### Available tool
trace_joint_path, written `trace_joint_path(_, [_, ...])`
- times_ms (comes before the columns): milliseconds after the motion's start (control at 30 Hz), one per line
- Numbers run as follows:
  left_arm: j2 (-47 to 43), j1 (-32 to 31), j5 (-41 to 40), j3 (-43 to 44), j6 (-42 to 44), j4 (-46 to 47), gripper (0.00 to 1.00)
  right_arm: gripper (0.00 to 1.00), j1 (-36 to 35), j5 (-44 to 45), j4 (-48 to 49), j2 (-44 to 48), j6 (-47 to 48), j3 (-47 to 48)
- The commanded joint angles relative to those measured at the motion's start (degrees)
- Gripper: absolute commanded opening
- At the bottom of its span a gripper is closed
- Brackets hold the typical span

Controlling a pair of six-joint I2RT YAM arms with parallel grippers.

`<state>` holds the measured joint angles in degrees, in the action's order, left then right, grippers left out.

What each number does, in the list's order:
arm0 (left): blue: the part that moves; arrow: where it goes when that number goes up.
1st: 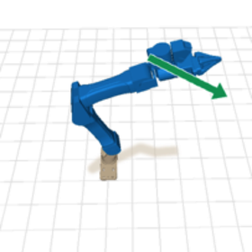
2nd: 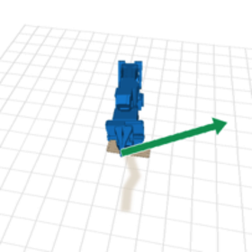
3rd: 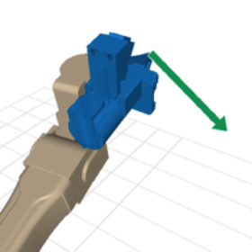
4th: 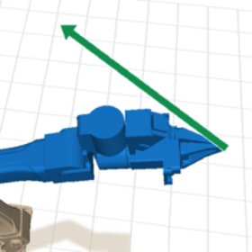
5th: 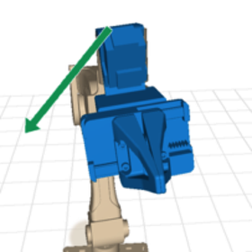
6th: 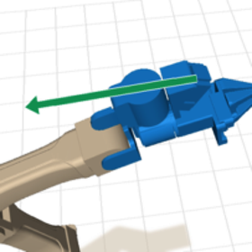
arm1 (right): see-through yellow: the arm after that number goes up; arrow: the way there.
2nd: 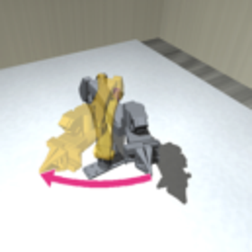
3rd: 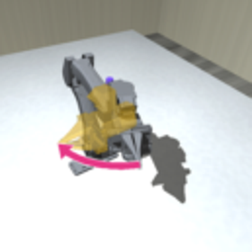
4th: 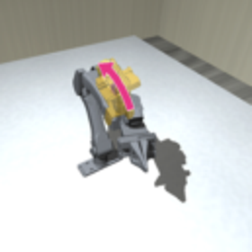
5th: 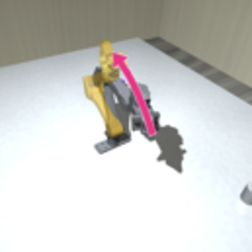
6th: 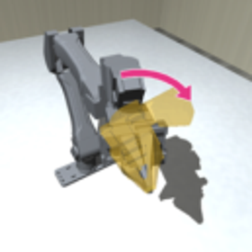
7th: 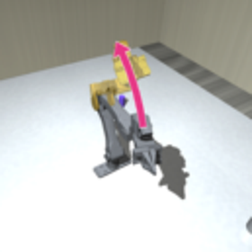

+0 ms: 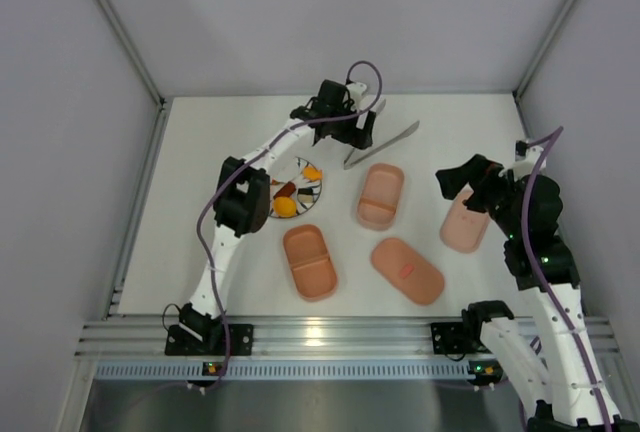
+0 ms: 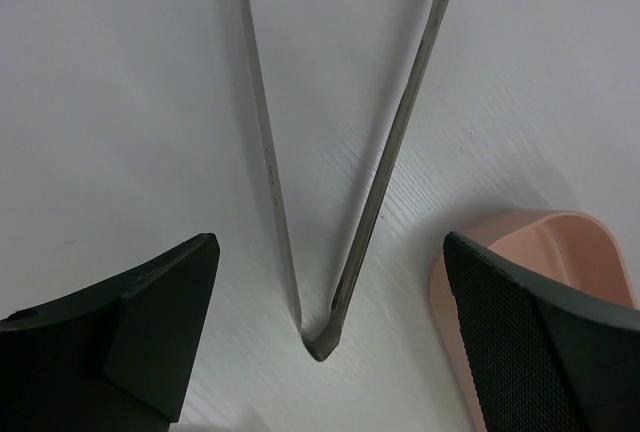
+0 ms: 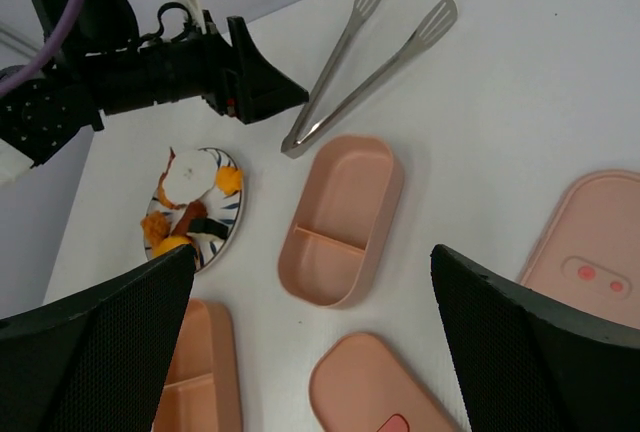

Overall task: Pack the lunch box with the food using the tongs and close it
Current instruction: Pick up the clamp at the center of the board.

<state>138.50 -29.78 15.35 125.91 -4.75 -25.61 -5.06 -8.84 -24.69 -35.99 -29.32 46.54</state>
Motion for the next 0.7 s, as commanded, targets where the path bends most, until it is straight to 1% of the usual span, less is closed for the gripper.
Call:
trace_joint_path(0, [3.0,-2.6,-2.5,2.8,4.3,1.4,0.99,1.00,0.9,0.9,-1.7,1.1,1.2,-0.3])
trace_joint_path(100, [4.7,-3.4,-3.8,3.9,6.6,0.6,0.99,0.99,0.9,1.2,-1.7,1.5,1.2,-0.9])
trace_joint_path(267, [6.0,-3.9,-6.4,4.2,7.0,1.3,0.99,1.00,0.9,1.7,-2.2,1.9,1.6,-1.5])
trace_joint_path(400, [7.7,-3.9,-8.5,6.0,7.7,0.4,0.99,1.00,0.9,1.8,-2.4,2.0,2.0,-1.5])
trace_joint_path(667, [9.8,-4.1,-9.3,6.0,8.1,0.9,0.99,1.00,0.9,1.7,-2.0,1.9,1.9,-2.4])
